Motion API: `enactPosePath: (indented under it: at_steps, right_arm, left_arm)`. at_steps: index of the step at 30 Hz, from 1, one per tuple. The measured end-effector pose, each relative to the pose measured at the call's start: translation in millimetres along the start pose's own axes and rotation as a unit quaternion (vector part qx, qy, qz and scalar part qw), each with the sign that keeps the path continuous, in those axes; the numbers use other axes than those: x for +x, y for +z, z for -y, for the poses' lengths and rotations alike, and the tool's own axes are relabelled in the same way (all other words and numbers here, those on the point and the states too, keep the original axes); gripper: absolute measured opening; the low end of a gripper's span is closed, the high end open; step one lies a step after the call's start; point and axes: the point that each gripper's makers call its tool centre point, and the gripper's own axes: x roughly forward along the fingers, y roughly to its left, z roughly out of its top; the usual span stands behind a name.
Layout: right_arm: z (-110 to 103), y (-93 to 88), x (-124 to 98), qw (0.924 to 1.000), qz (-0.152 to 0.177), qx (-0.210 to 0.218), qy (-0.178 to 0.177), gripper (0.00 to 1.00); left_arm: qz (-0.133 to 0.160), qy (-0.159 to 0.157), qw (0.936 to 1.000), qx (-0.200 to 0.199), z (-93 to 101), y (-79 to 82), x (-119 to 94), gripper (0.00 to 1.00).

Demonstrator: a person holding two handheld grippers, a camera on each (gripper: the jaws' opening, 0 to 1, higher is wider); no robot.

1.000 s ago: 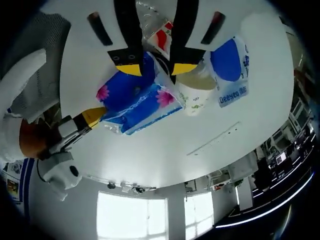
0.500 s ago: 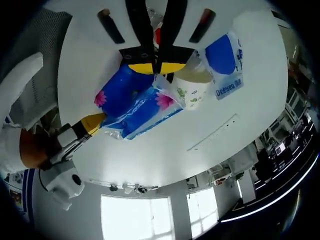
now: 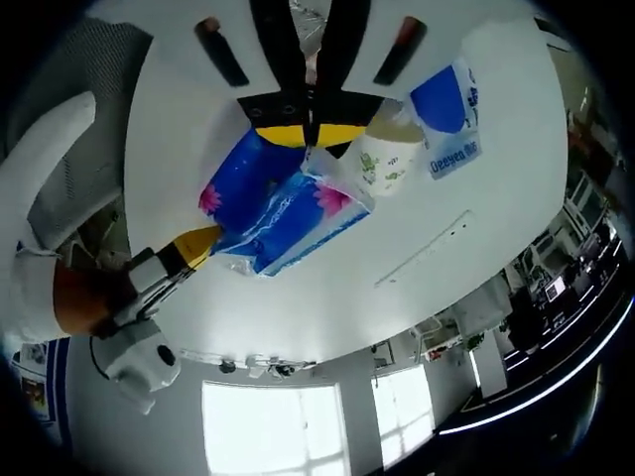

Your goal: Arrange the tabletop items into an orderly group along one side of the table until the central work area is clear of visible clutter.

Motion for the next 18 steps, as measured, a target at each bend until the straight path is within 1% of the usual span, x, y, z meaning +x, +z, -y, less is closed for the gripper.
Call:
enactPosePath:
  at_steps: [3,8,13,18]
  right_arm:
    - [3.2,5.5,-3.7,1.0,0.003,-0.004,0.002,0.0]
    - [8.2,14.8,-9.9,0.9999,0.009,-0.009,0.006,0.0]
    - [14.1,25.3,-18.3,0.9997,0.018,-0.013,0.008,0.0]
    - [21.4,31.9,-26.4,0.9995,0.024,-0.017,0.008,0.0]
  left_arm:
    - [0.006,0.001,0.9999,-0.009,0.9,8.6,-0.7,0.0]
    - [0.01,0.003,0.9999,-0.009,5.5,19.0,-0.6,0.0]
    - [0.017,0.005,0.9998,-0.007,10.0,33.3,-0.3,0.0]
    - [0.023,0.005,0.9997,-0.003,16.0,46.3,1.7,0.0]
